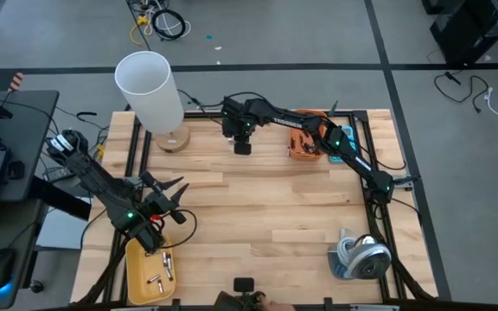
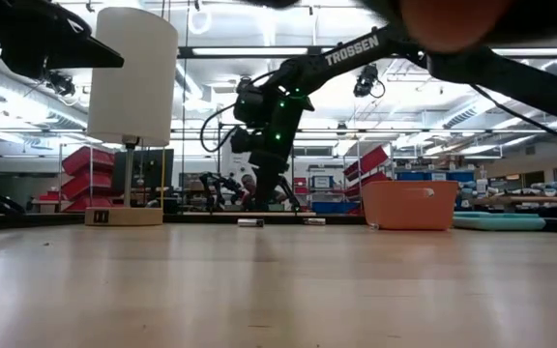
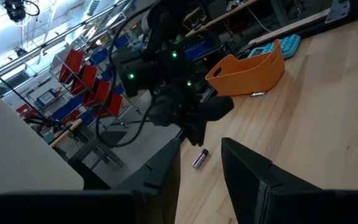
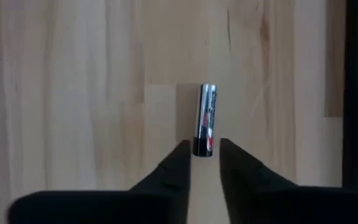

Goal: Sort batteries
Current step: Put the silver battery into the yellow bin

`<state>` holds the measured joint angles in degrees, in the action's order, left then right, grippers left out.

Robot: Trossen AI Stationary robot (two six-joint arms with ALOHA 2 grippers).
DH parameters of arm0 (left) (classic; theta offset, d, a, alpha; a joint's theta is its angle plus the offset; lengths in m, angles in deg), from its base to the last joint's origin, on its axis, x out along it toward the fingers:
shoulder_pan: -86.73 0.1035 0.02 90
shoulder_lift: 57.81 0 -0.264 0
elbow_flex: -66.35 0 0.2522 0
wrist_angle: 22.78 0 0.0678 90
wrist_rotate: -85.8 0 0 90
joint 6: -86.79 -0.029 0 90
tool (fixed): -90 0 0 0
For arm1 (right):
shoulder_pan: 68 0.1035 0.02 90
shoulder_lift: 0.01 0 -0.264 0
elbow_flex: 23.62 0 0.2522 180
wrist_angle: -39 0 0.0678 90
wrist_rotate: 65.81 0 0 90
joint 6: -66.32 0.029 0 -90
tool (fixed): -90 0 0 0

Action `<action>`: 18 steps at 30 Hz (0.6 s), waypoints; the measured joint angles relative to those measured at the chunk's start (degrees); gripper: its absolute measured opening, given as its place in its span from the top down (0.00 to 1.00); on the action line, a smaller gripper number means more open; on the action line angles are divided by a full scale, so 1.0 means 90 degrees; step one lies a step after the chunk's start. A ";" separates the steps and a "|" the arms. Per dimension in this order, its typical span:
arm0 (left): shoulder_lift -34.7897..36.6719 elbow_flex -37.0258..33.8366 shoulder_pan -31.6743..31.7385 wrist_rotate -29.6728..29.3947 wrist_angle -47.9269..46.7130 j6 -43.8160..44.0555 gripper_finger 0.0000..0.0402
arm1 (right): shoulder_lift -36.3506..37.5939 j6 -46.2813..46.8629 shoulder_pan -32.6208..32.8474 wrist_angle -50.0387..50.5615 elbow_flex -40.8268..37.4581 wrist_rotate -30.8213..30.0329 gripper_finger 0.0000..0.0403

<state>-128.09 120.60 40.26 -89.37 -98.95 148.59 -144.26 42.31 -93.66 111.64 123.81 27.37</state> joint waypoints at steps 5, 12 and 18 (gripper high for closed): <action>0.0000 0.0000 -0.0001 -0.0007 -0.0002 -0.0009 0.70 | 0.0000 0.0147 -0.0043 -0.0085 -0.0152 0.0036 0.69; 0.0000 0.0000 -0.0002 -0.0012 -0.0012 -0.0007 0.70 | 0.0002 0.0449 -0.0052 -0.0298 -0.0219 0.0109 0.57; 0.0000 0.0000 0.0000 -0.0029 -0.0012 -0.0008 0.70 | 0.0002 0.0553 -0.0053 -0.0636 -0.0614 0.0109 0.56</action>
<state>-128.09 120.60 40.26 -89.63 -99.06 148.52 -144.23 47.29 -94.13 105.92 118.29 28.35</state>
